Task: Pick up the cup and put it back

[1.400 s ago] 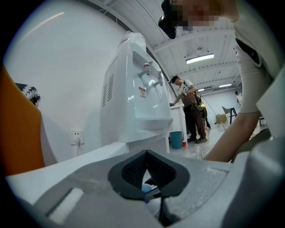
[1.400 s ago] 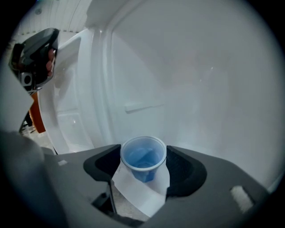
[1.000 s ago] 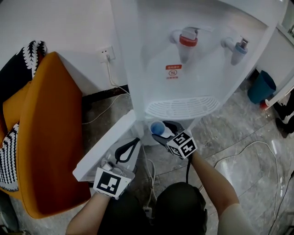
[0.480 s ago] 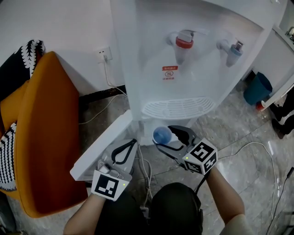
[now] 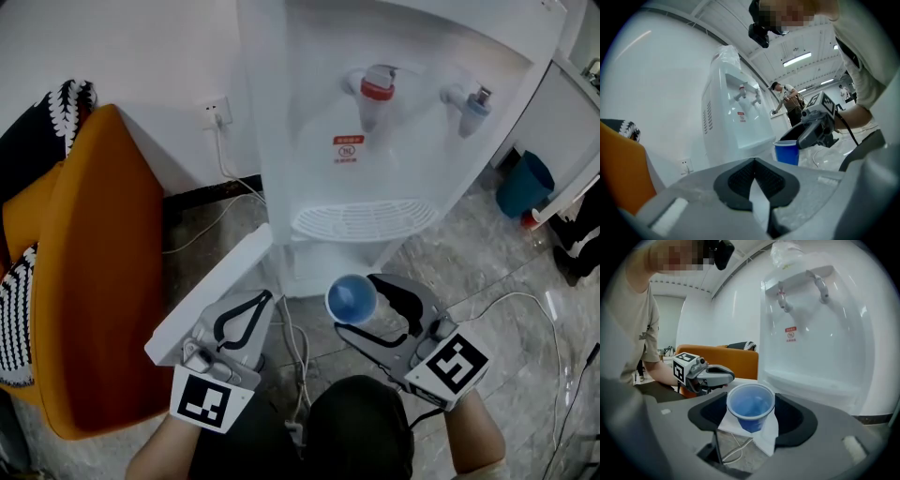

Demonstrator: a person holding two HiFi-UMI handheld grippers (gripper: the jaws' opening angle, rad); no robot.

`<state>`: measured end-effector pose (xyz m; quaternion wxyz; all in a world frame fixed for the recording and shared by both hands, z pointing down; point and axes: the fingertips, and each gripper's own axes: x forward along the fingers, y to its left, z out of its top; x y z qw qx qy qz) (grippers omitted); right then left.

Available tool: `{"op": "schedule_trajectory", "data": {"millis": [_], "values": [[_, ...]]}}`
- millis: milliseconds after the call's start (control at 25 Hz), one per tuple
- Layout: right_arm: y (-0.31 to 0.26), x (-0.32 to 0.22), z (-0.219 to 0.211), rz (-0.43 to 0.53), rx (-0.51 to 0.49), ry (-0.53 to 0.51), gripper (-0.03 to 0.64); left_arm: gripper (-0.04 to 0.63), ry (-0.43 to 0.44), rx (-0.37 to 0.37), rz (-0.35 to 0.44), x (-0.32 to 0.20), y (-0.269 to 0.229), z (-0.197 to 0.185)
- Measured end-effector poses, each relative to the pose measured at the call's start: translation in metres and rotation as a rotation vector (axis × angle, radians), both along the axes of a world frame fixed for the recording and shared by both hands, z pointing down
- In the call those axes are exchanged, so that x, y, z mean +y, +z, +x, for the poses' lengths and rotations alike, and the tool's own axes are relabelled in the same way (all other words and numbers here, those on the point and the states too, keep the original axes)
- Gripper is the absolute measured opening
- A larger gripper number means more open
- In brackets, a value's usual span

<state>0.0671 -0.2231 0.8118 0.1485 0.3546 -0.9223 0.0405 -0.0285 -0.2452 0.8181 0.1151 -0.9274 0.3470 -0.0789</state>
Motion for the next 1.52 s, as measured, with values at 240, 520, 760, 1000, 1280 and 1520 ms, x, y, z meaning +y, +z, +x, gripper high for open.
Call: {"op": "schedule_trajectory", "data": {"millis": [240, 520, 760, 1000, 1280, 1520], "values": [[-0.021, 0.017, 0.001, -0.014, -0.034, 0.028, 0.324, 0.002, 0.022, 0.000, 0.058, 0.015, -0.024, -0.005], [-0.081, 0.022, 0.006, -0.063, -0.054, 0.083, 0.324, 0.003, -0.026, -0.002, 0.005, 0.024, -0.081, -0.019], [-0.182, 0.043, 0.007, -0.119, -0.048, 0.093, 0.324, 0.003, -0.051, 0.000, -0.019, 0.041, -0.187, -0.025], [-0.298, 0.052, 0.004, -0.119, -0.038, 0.095, 0.324, 0.003, -0.054, -0.013, -0.032, 0.053, -0.300, -0.028], [-0.441, 0.058, -0.006, -0.109, -0.034, 0.104, 0.324, 0.003, -0.083, 0.007, -0.037, 0.059, -0.441, -0.039], [-0.559, 0.070, -0.015, -0.081, -0.041, 0.083, 0.324, 0.003, -0.110, 0.022, -0.058, 0.069, -0.546, -0.050]]}}
